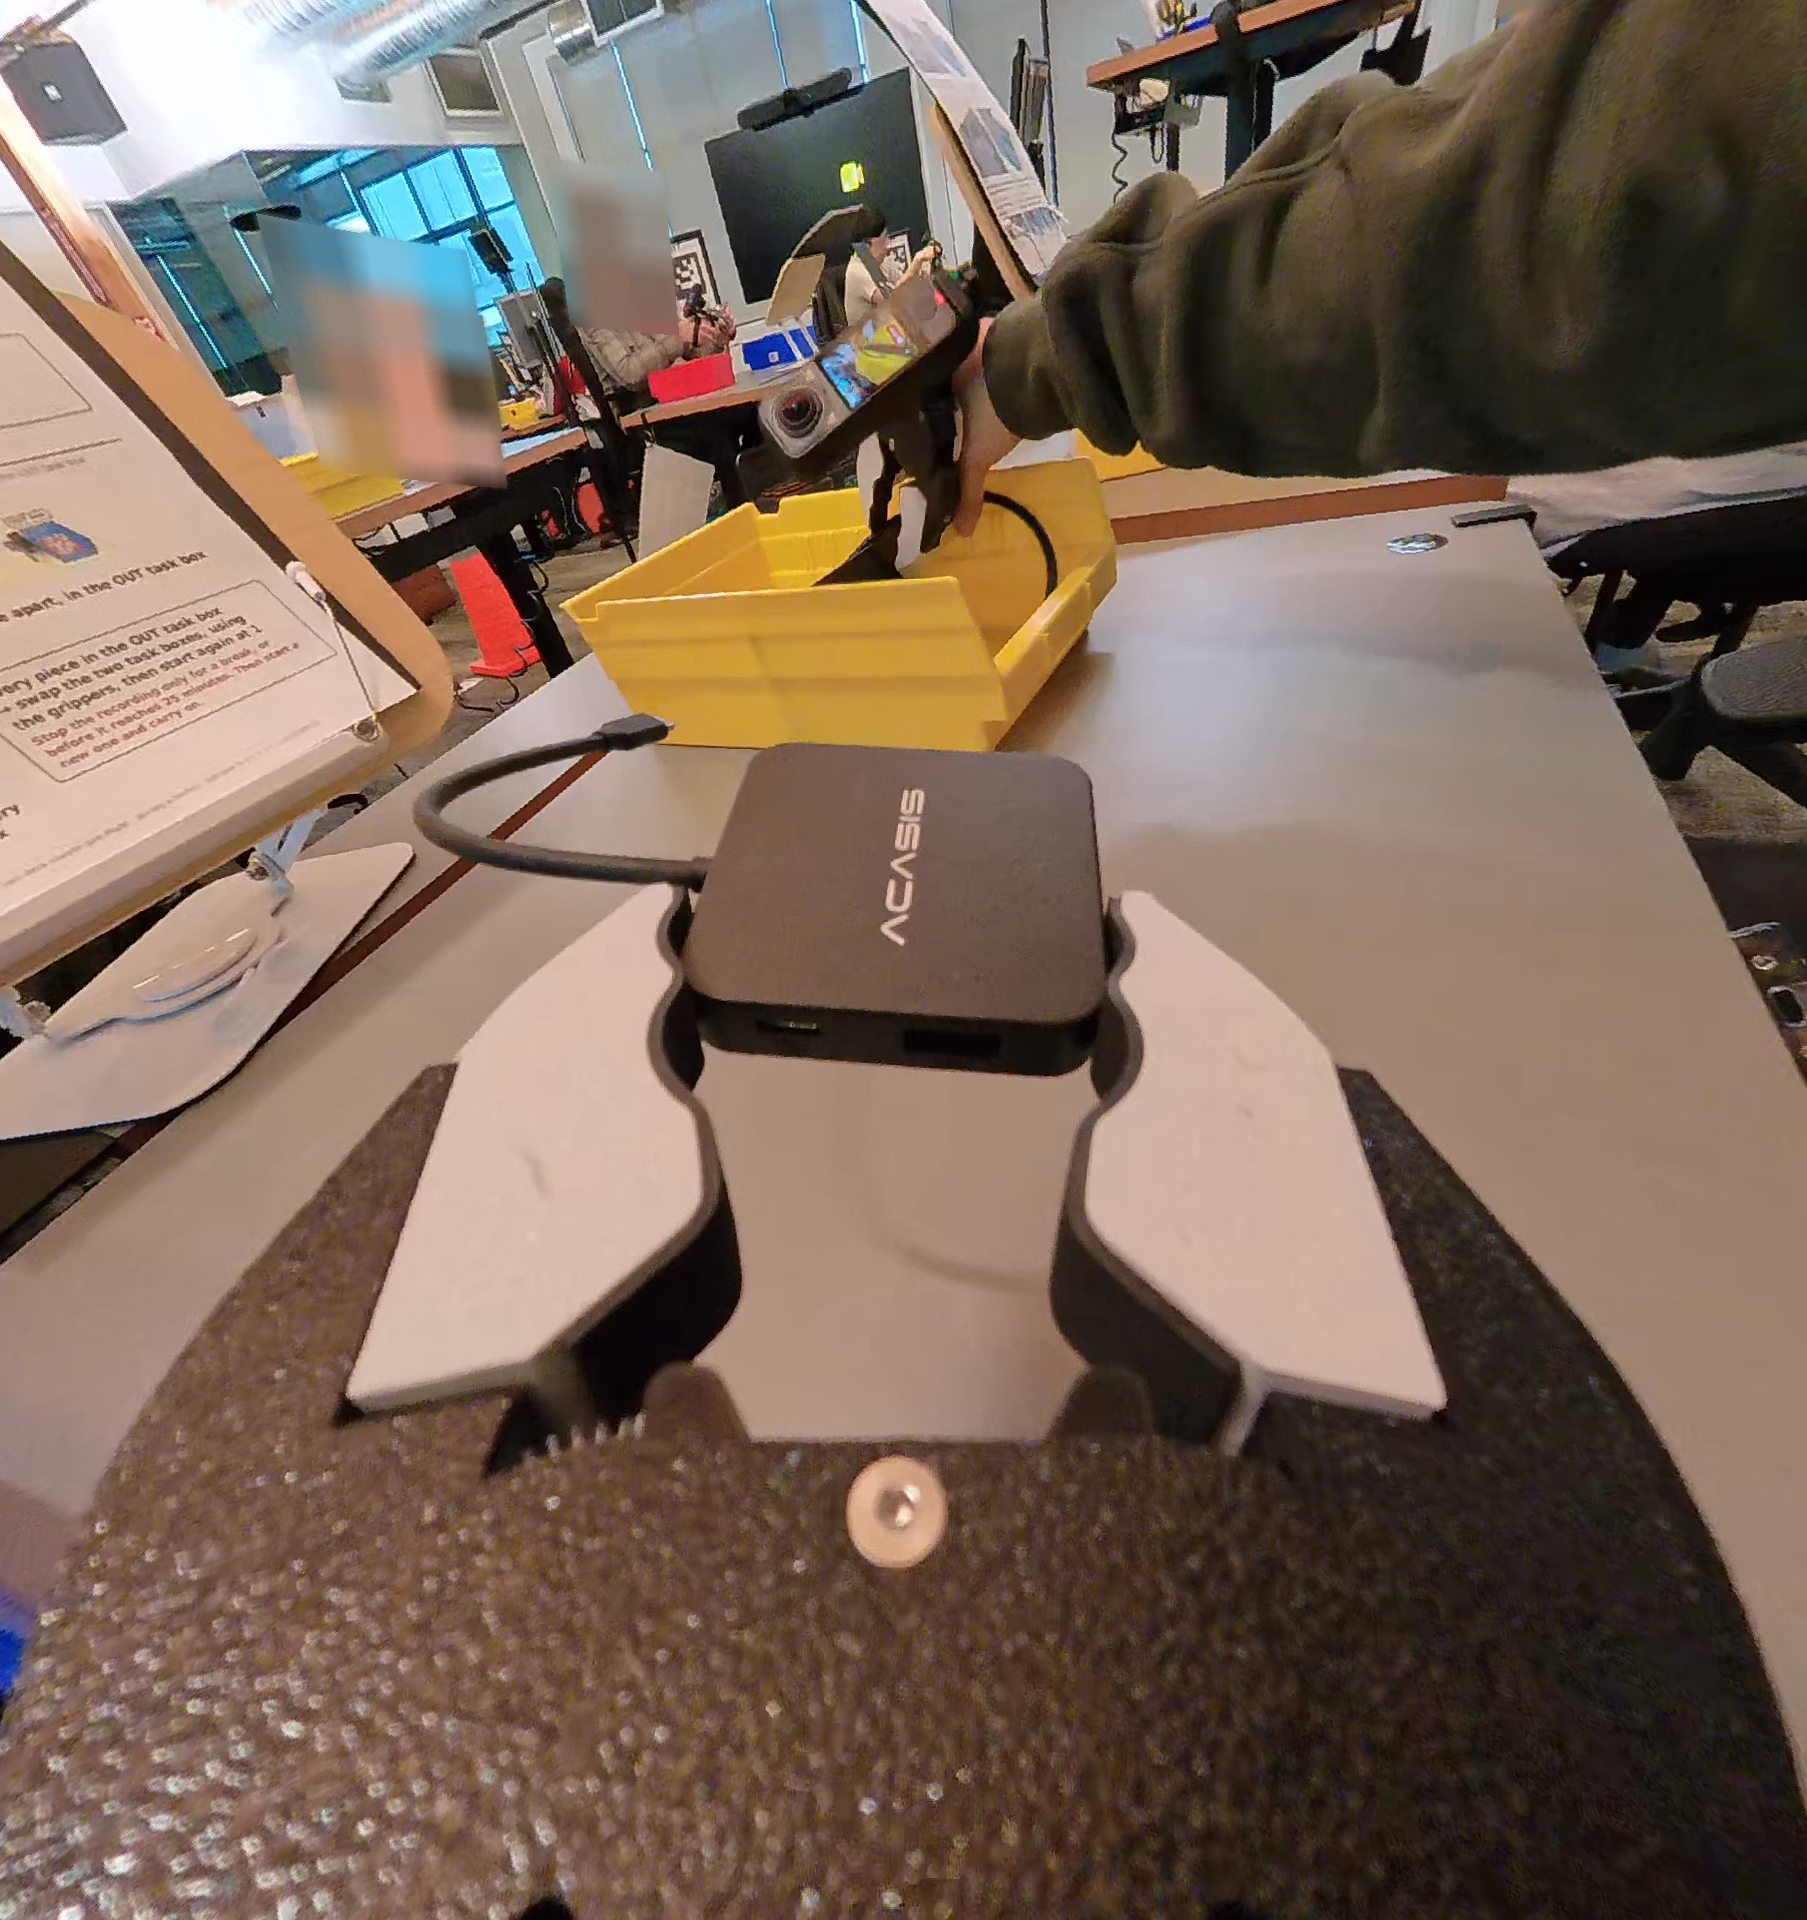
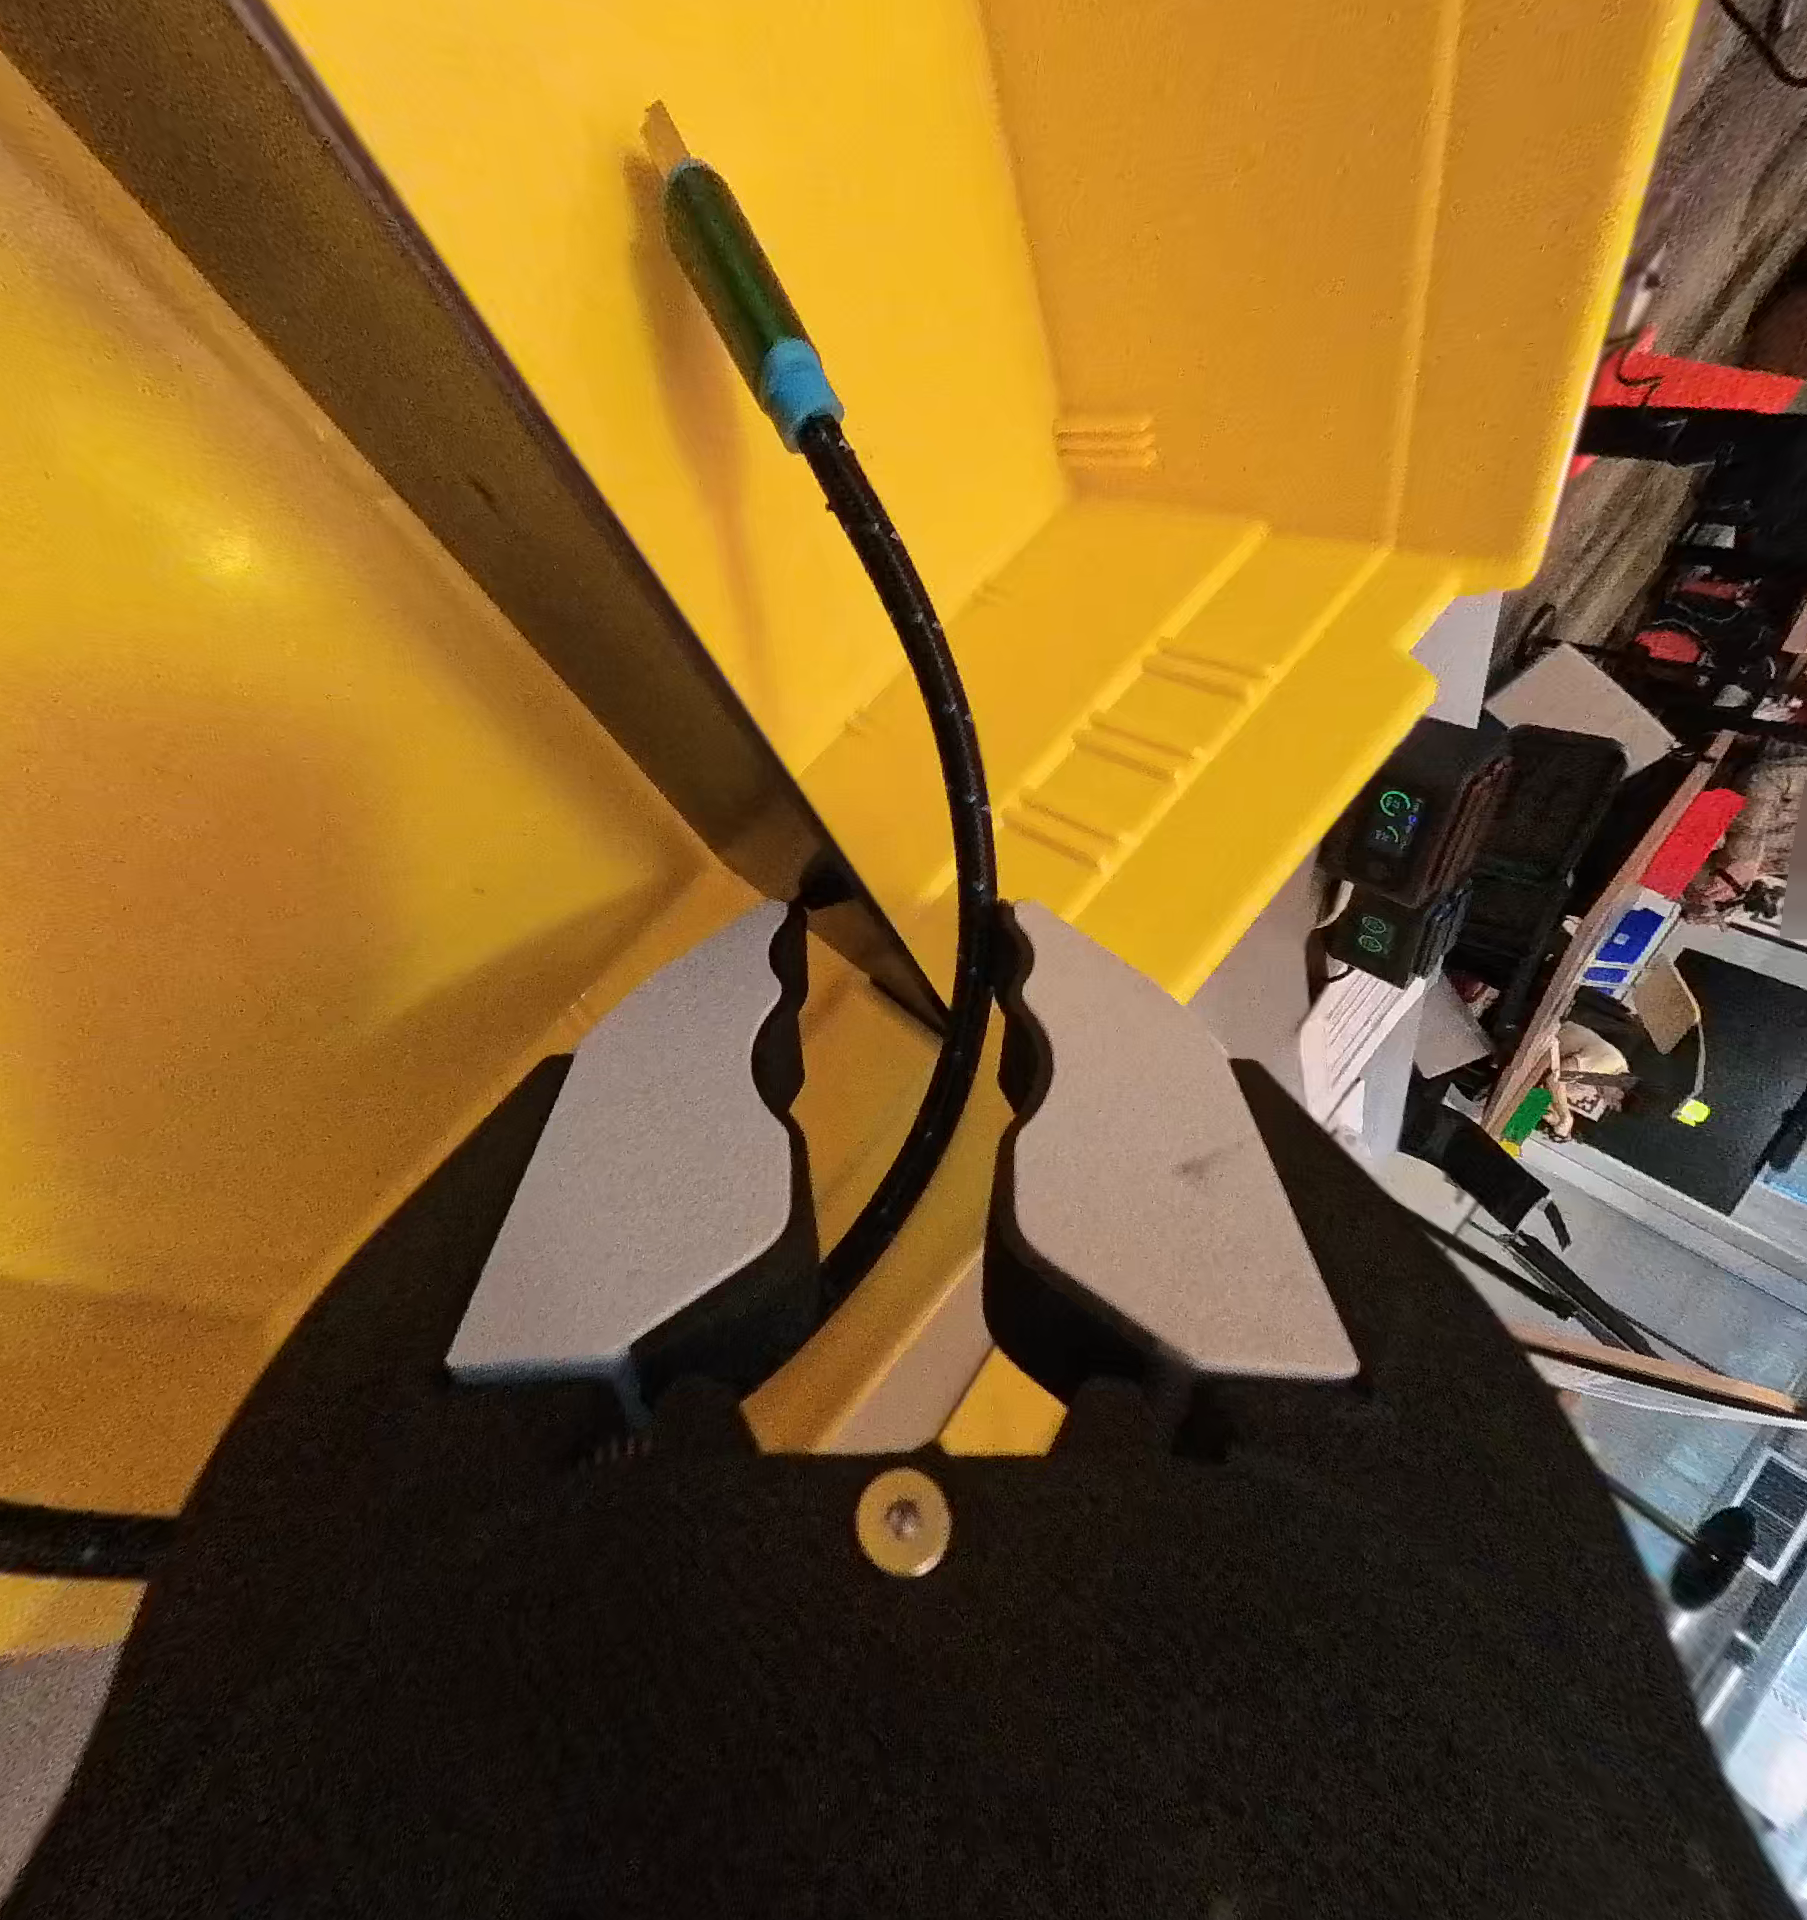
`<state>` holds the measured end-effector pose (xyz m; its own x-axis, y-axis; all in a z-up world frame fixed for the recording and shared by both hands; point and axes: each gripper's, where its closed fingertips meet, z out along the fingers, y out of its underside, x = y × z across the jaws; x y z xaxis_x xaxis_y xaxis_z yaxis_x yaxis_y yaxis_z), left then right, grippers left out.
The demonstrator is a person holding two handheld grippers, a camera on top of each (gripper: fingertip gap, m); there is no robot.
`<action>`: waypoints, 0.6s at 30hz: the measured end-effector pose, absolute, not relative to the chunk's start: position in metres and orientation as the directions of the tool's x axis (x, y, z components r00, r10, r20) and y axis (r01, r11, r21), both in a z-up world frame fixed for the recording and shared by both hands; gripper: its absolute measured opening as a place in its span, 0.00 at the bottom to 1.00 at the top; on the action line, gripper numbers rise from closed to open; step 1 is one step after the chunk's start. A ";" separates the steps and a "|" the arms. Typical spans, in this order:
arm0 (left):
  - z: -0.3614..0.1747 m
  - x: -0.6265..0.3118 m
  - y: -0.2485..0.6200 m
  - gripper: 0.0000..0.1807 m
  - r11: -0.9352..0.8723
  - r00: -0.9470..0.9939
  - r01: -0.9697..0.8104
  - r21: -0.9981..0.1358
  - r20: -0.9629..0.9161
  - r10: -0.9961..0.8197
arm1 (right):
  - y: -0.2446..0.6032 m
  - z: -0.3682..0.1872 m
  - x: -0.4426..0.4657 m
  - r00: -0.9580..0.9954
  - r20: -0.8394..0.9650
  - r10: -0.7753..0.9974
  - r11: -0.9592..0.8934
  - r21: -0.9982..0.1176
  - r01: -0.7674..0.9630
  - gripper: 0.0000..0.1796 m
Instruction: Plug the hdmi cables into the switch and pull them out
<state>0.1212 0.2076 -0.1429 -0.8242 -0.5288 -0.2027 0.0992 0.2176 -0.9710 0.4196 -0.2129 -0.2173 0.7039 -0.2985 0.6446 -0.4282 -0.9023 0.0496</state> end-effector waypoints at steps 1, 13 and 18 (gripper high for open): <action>-0.144 0.121 0.208 0.40 0.219 -0.825 0.097 -0.971 -0.202 -0.529 | -0.214 -0.216 0.418 0.697 0.649 -0.305 -0.900 0.042 -0.433 0.18; -0.146 0.122 0.210 0.40 0.199 -0.826 0.093 -0.976 -0.187 -0.532 | -0.219 -0.146 0.408 0.303 0.763 -0.571 -0.809 -0.462 -0.363 0.04; -0.142 0.120 0.211 0.40 0.187 -0.825 0.105 -0.977 -0.191 -0.532 | -0.206 -0.122 0.388 0.338 0.625 -0.703 -0.703 -0.683 -0.199 0.04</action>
<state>0.1205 0.2112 -0.1416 -0.8252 -0.5317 -0.1905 0.1051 0.1868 -0.9768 0.3876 -0.2061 -0.1221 0.3381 -0.7033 0.6253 -0.1994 -0.7029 -0.6828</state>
